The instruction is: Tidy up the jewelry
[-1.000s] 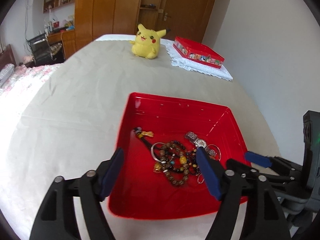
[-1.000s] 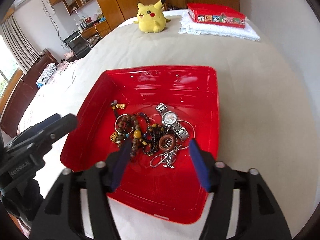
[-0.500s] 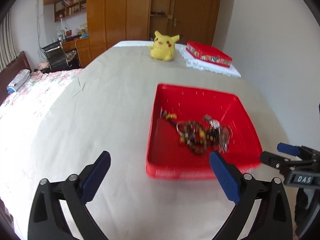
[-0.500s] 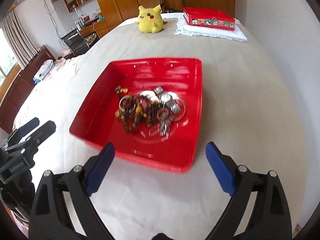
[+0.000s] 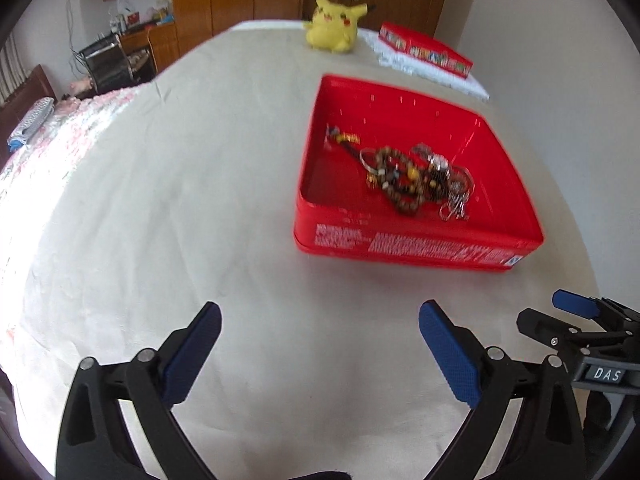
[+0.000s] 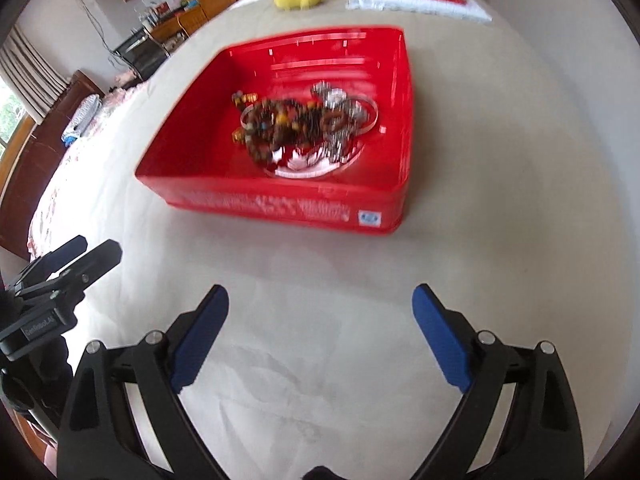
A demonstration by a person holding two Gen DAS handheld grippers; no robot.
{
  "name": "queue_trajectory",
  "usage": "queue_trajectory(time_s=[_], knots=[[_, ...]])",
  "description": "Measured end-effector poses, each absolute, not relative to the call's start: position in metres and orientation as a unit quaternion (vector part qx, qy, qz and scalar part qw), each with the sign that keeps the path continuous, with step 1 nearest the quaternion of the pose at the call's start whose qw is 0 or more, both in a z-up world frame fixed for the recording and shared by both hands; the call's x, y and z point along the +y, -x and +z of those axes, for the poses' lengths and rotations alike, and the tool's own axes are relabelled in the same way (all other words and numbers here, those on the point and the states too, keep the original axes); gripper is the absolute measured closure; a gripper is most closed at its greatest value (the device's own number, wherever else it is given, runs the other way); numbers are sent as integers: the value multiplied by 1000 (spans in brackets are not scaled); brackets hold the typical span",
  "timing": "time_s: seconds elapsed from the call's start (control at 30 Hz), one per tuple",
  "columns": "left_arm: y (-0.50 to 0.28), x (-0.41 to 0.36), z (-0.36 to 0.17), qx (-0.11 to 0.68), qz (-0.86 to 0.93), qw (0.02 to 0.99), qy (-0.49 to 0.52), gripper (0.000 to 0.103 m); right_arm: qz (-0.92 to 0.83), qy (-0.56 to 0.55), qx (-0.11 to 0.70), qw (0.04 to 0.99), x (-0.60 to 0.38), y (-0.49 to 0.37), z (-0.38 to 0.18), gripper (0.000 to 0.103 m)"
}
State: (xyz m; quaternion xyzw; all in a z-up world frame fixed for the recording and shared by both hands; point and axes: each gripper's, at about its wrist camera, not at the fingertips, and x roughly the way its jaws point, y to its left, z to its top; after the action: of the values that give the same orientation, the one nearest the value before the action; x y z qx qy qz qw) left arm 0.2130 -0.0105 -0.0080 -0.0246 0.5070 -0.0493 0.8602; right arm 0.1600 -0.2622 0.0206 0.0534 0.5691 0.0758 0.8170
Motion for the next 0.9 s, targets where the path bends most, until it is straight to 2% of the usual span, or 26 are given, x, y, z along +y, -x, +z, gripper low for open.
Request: queue_trajectory(time_s=[0.27, 0.9], knots=[[-250, -18, -19, 535, -51, 843, 36, 4, 57, -50, 592, 802, -257, -191, 8, 11], [-278, -31, -38, 543, -71, 837, 17, 4, 73, -47, 614, 785, -262, -220, -9, 10]])
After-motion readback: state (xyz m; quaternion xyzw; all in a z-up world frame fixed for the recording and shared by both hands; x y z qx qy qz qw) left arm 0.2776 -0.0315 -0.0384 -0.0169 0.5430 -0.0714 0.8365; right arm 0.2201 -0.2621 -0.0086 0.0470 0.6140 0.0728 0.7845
